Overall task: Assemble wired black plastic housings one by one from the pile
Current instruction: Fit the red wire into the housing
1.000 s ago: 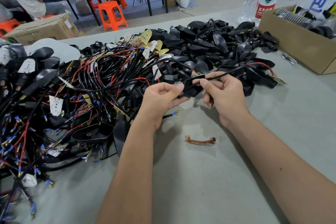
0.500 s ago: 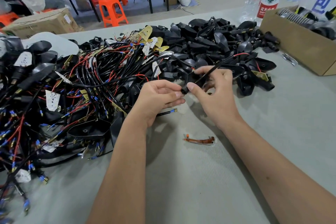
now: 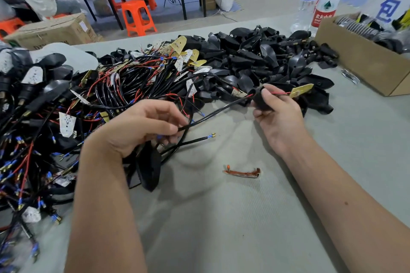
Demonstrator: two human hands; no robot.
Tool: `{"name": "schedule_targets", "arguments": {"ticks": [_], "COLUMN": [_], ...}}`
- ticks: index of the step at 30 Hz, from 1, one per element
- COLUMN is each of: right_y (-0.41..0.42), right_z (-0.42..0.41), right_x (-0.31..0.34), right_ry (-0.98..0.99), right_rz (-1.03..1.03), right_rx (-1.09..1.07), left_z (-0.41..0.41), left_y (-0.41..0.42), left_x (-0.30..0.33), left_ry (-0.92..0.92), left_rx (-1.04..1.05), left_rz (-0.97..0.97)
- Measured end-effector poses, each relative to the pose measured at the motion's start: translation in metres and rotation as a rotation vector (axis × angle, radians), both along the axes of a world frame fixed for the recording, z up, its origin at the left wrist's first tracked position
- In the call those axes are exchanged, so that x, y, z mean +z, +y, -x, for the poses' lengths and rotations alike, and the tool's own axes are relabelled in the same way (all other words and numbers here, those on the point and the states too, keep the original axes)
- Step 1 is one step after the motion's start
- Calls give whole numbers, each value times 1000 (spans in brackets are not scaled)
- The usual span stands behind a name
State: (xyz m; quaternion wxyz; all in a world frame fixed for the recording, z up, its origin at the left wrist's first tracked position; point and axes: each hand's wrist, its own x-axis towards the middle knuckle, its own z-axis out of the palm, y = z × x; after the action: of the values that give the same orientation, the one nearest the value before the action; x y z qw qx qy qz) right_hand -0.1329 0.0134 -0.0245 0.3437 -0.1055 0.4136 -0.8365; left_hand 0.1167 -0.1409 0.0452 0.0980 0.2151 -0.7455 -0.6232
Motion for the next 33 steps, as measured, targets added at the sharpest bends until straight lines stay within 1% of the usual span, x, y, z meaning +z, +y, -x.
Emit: {"name": "schedule_targets", "arguments": {"ticks": [1,3,6,8,10,13,15,17,19,22,26,29,31,33], "right_y": [-1,-4,-3,-2,0,2,2,1,0,-2,-4,-4,-3,-2], "right_z": [0,-3,-10,-11,-10,-12,-14,-16,-16,-11,-9,-9,-11,-12], "right_x": [0,-1,-2,-2,1,8,8,6,4,3,1,1,2,3], "right_ry": [11,98,318,395,355,160,86,67,37,-34,-61,-73,-7,107], "right_rz": [-6,-35,-137,-190,-179,-8,53,48,48,28,13,55,48,15], "right_rx": [8,44,89,91,99,232,323,374,363,240,171,160,158,159], "left_z": [-3,8,54,82,96,97,94,89,82,72,65,62,59,57], "left_y": [0,3,25,42,51,49,44,40,35,28,23,23,23,22], "left_x": [2,2,-8,-17,-26,-30,-31,-32,-32,-30,-27,-26,-26,-25], "left_ry": [-30,-85,-155,-176,-126,-55,-58,-83,-100,-52,48,8,-30,-42], "left_rx": [-30,-37,-21,0,37,120,161,149,133,172,210,167,116,86], "left_rz": [-4,-15,60,75,36,25,18,-8,-34,-34,-54,-25,2,1]}}
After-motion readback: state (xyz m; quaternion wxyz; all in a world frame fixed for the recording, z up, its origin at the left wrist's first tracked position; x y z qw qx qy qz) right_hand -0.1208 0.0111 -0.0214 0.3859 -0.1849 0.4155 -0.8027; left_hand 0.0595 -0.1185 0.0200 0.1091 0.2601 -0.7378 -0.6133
